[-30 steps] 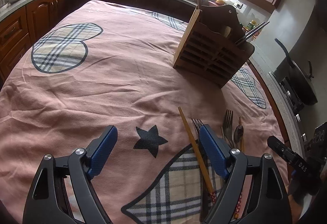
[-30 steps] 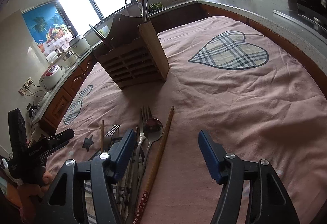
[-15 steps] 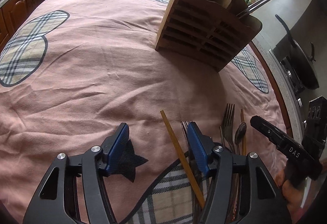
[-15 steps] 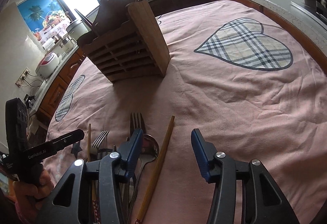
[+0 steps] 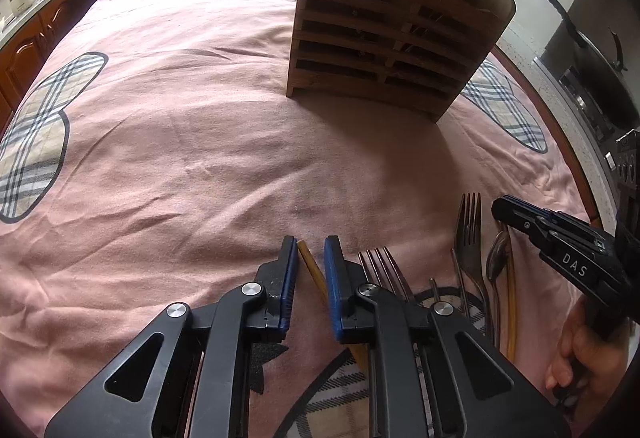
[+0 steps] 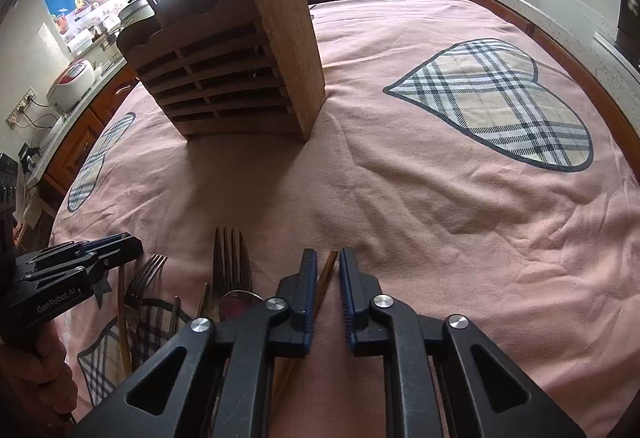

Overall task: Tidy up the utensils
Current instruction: 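Close the left tool on a wooden chopstick while the right tool grips another chopstick, then lift both held chopsticks and lower them into the wooden holder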

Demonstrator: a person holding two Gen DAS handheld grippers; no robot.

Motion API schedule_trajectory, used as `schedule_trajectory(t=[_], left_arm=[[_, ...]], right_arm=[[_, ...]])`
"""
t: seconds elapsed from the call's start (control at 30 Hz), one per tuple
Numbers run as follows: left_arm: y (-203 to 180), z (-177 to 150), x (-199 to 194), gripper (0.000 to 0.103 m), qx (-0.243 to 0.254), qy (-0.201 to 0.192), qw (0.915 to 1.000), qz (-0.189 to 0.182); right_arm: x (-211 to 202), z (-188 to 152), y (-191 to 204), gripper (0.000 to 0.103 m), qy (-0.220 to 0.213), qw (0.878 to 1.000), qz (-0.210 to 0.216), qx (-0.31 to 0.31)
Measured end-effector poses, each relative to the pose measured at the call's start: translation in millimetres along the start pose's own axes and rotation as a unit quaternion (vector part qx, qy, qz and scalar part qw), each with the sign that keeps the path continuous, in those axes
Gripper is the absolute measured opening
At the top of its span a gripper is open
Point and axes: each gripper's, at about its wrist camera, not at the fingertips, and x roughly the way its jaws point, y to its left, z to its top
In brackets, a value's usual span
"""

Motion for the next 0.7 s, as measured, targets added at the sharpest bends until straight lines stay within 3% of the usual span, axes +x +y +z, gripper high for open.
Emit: schedule_trajectory(t=[0.13,0.4,0.7], left_arm=[[3.8,0.9,-1.1,0.004,-0.011,0.001,0.9997,-0.020],[16.2,-1.2,-30.4,0.004,-0.037,-0.023,0.9976,-0.053],[17.1,-7.4,-75.5,0.004,-0.039,-0.062,0.9947,-0.072]], right_arm=[[-1.9,0.1,-3.1,0.007,-0.001,1.000,0.009,0.010],[-22.9,0.1,-9.4,0.005,-0.016,0.997,0.055,0.043],[-59.9,1.4,-0.8,0.005,-0.050,0.995,0.077,0.039]])
